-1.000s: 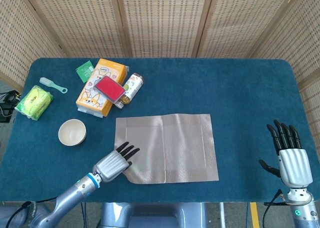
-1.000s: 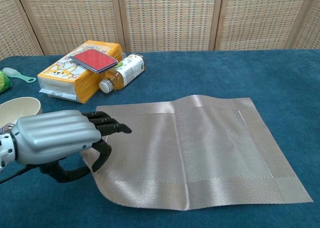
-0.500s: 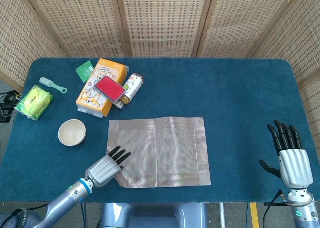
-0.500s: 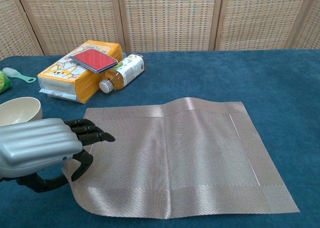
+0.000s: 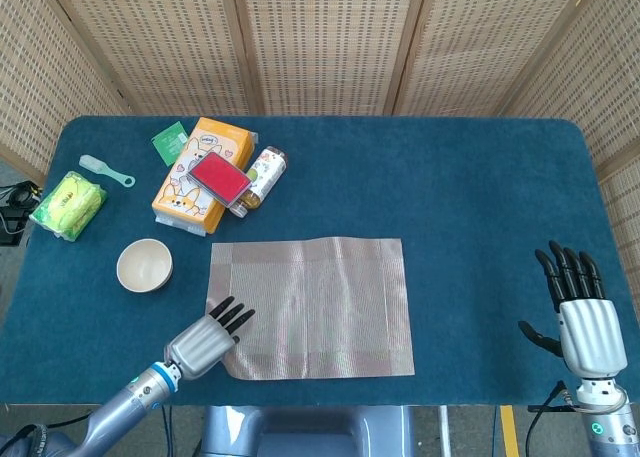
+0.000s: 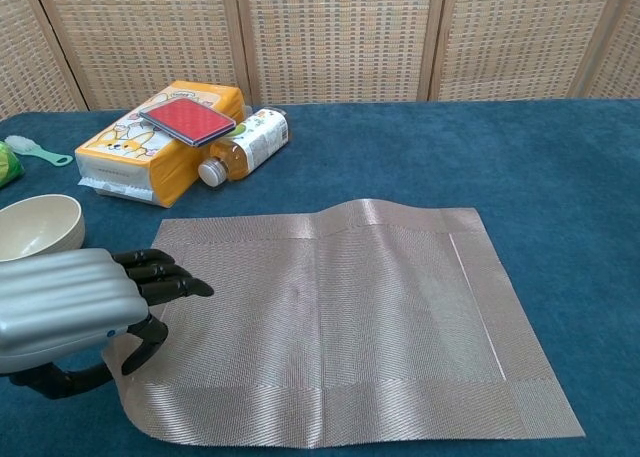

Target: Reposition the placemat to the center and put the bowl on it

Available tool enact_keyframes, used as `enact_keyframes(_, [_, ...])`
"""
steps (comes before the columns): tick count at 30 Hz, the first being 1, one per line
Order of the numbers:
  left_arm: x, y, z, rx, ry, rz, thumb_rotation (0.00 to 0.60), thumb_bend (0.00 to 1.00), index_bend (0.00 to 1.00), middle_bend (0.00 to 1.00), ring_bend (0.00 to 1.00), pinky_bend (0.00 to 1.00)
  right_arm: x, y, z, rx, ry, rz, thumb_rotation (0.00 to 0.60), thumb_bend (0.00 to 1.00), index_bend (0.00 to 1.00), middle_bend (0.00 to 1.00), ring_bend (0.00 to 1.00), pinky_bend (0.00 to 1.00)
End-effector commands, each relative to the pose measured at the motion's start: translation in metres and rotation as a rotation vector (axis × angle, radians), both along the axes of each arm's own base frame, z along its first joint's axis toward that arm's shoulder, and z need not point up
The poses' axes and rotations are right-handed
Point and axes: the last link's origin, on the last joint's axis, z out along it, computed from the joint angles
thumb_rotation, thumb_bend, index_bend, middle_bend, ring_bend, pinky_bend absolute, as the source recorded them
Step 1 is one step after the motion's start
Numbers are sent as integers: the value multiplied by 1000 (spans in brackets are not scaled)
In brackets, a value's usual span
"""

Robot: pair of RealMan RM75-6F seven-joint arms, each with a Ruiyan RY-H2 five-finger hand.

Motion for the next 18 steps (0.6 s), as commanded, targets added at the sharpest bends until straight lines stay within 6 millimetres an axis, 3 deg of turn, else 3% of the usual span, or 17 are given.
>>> enact_keyframes(1, [-2,0,1,8,4,3,600,522,793,0,0,0,0,0,0,-1,0,0,600,0,0,0,0,0])
enact_keyframes(4, [-5,-3,3,6,6,13,600,476,772,0,0,0,1,0,0,1,-2,3,600,0,0,0,0,0])
enact_keyframes(5, [-6,-5,4,-1,4,20,600,357,701,0,0,0,1,0,0,1,-1,3,600,0,0,0,0,0])
enact_keyframes(6, [-6,-5,5,-5,2,23,600,256,595,0,0,0,1,0,0,1,-1,3,600,0,0,0,0,0])
enact_keyframes(8, [-5,-7,8,-35,-23,50,600,14,159,0,0,0,1,1,1,0,-2,3,600,0,0,0,0,0])
enact_keyframes(10, [-4,-7,14,-53,-57,74,600,0,1,0,0,0,1,1,1,0,-2,3,600,0,0,0,0,0])
enact_keyframes(15, [-1,-2,36,-43,-137,106,600,0,0,0,0,0,1,1,0,3,0,4,600,0,0,0,0,0])
enact_keyframes(18, [-2,9,63,16,-222,140,600,0,0,0,0,0,1,2,0,4,1,5,600,0,0,0,0,0])
